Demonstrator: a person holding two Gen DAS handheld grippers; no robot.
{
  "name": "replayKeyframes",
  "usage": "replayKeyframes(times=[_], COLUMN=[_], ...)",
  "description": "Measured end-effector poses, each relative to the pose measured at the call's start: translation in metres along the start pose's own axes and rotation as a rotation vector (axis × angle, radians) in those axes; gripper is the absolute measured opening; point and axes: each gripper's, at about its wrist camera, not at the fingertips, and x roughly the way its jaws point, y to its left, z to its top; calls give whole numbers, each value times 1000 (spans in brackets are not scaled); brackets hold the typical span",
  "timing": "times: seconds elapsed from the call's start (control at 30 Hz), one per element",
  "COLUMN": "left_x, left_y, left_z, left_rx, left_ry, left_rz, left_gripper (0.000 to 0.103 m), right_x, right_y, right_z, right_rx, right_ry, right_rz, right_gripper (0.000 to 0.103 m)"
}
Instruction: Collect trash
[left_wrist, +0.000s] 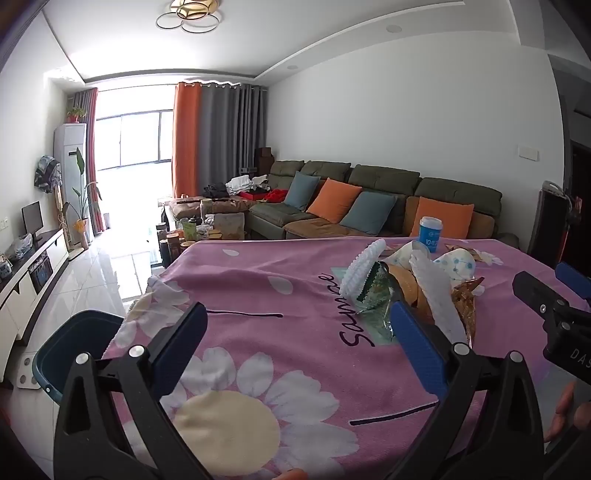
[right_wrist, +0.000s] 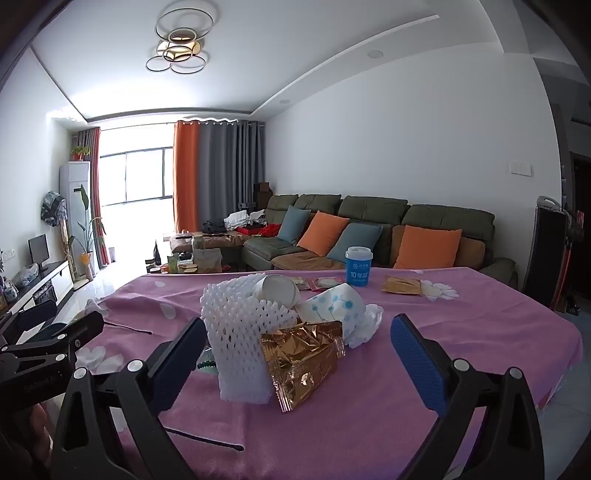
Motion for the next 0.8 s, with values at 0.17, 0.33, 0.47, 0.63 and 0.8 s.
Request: replayKeyframes(times=[0.17, 0.33, 0.47, 0.63, 0.8], left_x=[-2, -3, 0, 0, 0], left_y=[-2, 2, 0, 3, 3], left_z=[0, 1, 0, 0, -1], left_rx=[2, -4, -6, -10, -8], left_ry=[-3, 4, 8, 5, 5], left_rz=[-2, -2, -4, -8, -9], left_gripper=[98, 98, 98, 98, 98], right_x=[1, 3, 7, 1, 4], right_y=[1, -1, 3, 1, 2], right_z=[0, -1, -2, 0, -3], right_rx=[-11, -6, -4, -1, 2], right_ry=[4, 4, 4, 3, 4], right_rz=[-1, 0, -1, 1, 0], right_gripper=[96, 97, 97, 96, 97])
